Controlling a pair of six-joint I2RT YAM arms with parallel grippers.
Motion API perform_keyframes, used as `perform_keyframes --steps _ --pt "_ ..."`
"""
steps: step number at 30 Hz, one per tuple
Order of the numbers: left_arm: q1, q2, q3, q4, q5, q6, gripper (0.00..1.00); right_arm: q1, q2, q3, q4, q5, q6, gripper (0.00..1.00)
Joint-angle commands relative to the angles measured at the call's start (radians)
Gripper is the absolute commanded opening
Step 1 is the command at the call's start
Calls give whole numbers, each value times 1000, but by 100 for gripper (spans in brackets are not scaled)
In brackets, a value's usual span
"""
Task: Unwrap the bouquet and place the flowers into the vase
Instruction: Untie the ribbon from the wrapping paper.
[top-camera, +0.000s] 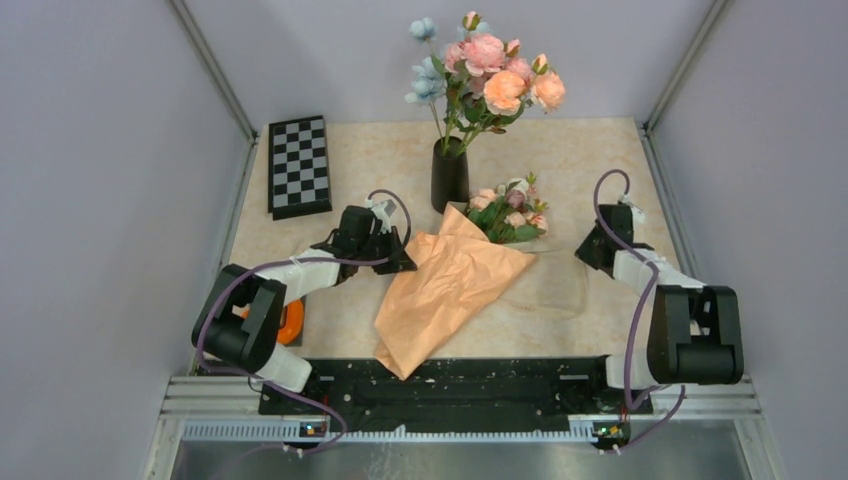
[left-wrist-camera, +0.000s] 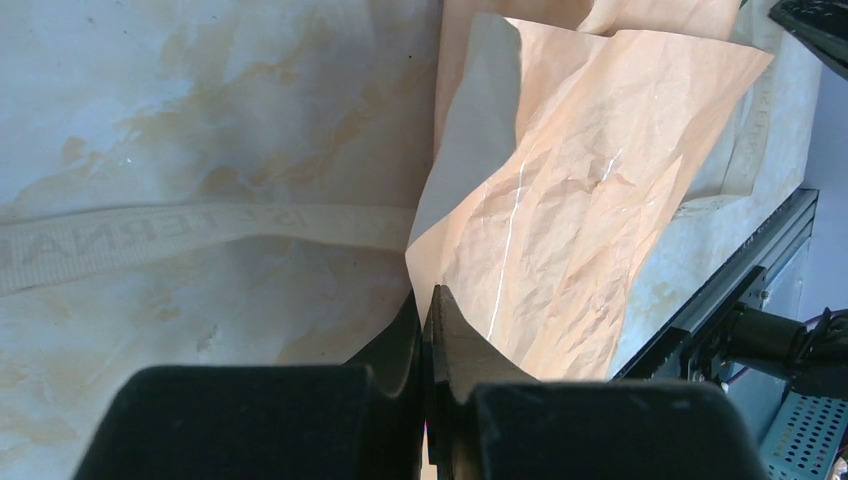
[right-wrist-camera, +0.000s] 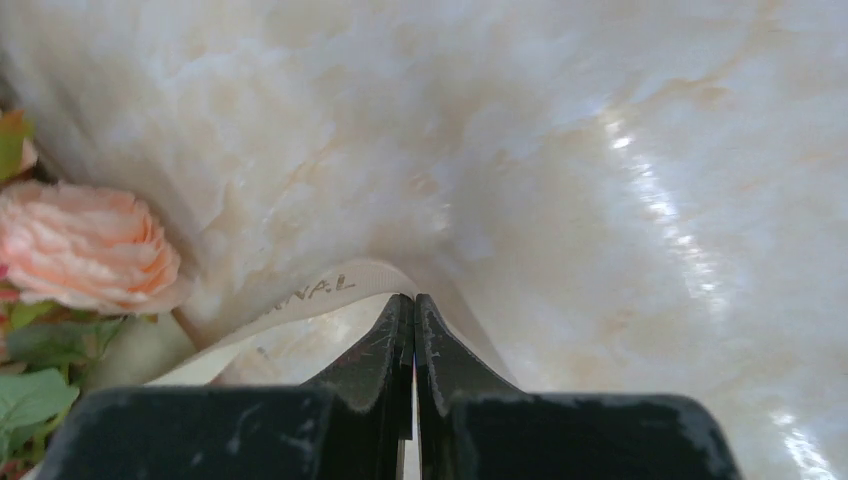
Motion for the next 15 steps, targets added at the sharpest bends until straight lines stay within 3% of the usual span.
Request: perform_keyframes --steps 1,6,15 --pt "2 6 43 7 -16 31 0 -96 -112 11 -36 93 94 0" --pt "5 6 41 1 -9 43 0 -179 -258 -44 -75 175 168 0" --pt "6 -14 35 -1 19 78 0 -182 -495 -93 -189 357 256 0"
